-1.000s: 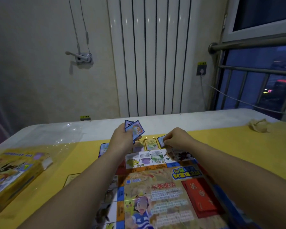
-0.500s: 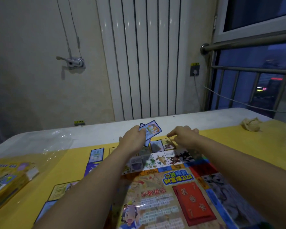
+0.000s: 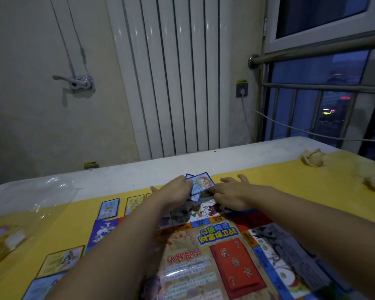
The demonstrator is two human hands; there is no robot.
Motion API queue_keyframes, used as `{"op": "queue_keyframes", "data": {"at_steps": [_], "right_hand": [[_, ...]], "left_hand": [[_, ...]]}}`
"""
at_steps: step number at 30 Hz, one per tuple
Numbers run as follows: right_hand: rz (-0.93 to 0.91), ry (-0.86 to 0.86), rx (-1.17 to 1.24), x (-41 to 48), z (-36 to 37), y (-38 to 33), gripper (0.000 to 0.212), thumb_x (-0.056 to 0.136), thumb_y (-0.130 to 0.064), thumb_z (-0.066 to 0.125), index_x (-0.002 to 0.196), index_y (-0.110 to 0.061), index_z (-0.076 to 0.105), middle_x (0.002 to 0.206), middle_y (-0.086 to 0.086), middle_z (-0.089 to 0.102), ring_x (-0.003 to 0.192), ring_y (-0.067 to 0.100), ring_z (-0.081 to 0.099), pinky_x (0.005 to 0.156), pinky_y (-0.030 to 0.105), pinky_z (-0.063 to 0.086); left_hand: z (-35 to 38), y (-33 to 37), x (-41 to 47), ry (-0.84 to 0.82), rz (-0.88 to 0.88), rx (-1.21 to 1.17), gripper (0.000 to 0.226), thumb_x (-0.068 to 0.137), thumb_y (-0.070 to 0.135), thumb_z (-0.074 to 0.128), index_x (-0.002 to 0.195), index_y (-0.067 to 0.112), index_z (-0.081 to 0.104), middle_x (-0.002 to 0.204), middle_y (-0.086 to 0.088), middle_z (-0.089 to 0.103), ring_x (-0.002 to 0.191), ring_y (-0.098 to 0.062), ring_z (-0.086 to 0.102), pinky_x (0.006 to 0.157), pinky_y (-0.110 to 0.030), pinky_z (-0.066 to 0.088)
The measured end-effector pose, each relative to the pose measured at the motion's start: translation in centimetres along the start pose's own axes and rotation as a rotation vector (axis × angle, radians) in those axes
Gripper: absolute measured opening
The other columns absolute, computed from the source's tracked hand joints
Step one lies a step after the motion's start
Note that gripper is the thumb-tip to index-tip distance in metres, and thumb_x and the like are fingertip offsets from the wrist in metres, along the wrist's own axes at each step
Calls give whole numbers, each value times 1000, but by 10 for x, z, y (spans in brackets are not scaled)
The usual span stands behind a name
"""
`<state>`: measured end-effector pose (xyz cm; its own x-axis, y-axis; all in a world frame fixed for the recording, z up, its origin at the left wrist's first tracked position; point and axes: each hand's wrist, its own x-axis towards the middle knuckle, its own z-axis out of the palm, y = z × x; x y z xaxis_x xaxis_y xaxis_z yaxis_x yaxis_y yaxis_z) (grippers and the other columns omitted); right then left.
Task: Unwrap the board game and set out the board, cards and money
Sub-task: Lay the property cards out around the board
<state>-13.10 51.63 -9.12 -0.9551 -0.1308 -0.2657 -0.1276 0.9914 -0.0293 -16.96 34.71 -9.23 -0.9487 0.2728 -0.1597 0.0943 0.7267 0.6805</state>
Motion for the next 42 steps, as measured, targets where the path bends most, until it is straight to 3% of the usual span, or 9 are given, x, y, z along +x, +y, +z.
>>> {"op": "queue_keyframes", "data": {"at_steps": [6,11,15,21,28,31,34,38,42], "right_hand": [[-32,2,11,-4,0,-2,50,101,-36,18,150,-28,21,159,-8,12,147,17,2,113,57,-7],[-41,-2,6,-7,-2,-5,50,101,-34,19,150,-24,21,159,-6,13,147,16,3,113,57,-7],[-60,11,12,-8,-3,-4,50,101,-34,20,150,-23,22,158,-4,17,146,18,9,114,55,-1],[-86,31,44,-4,-2,0,50,101,-35,22,149,-23,27,155,3,28,139,23,29,115,46,9],[-119,161,215,-5,-5,7,46,101,-29,28,146,-21,34,155,1,29,141,19,27,116,37,11],[-134,389,616,-16,-19,5,41,101,-20,32,139,-15,45,146,3,43,130,16,42,104,25,29],[-171,399,973,-36,-41,-6,35,100,-30,40,128,-14,53,126,6,59,100,16,60,87,29,44],[-180,375,862,-62,-61,-19,22,87,-30,66,104,-16,63,90,4,68,76,12,62,61,20,46],[-174,425,828,-82,-71,-21,11,84,-18,70,74,-17,65,65,-5,66,56,2,60,48,11,42]], "left_hand": [[2,2,2,-39,-9,-28,36,99,36,28,104,9,51,110,-17,61,101,-30,56,101,-47,37],[1,6,-1,-36,-3,0,33,101,31,26,100,9,50,113,-17,58,107,-32,54,103,-50,35],[0,6,-4,-11,13,-14,28,103,26,28,87,13,47,94,-11,55,80,-21,49,75,-33,39],[-2,9,-9,-23,41,12,27,104,21,23,91,8,43,111,-21,52,88,-24,44,75,-32,33],[-8,4,-15,224,99,-133,31,102,30,30,107,5,48,101,-13,56,84,-24,50,66,-31,35],[-12,1,-30,244,160,-190,30,102,32,36,109,7,51,102,-11,61,87,-23,58,77,-35,46],[-13,5,-53,180,206,-338,16,101,28,40,101,15,49,99,-5,66,80,-14,70,77,-34,57],[-17,20,-73,162,295,-355,12,99,24,46,106,14,49,99,-6,68,82,-20,72,81,-41,57],[-24,35,-90,193,330,-385,10,95,20,55,104,21,51,102,-6,69,85,-18,70,80,-39,58]]}}
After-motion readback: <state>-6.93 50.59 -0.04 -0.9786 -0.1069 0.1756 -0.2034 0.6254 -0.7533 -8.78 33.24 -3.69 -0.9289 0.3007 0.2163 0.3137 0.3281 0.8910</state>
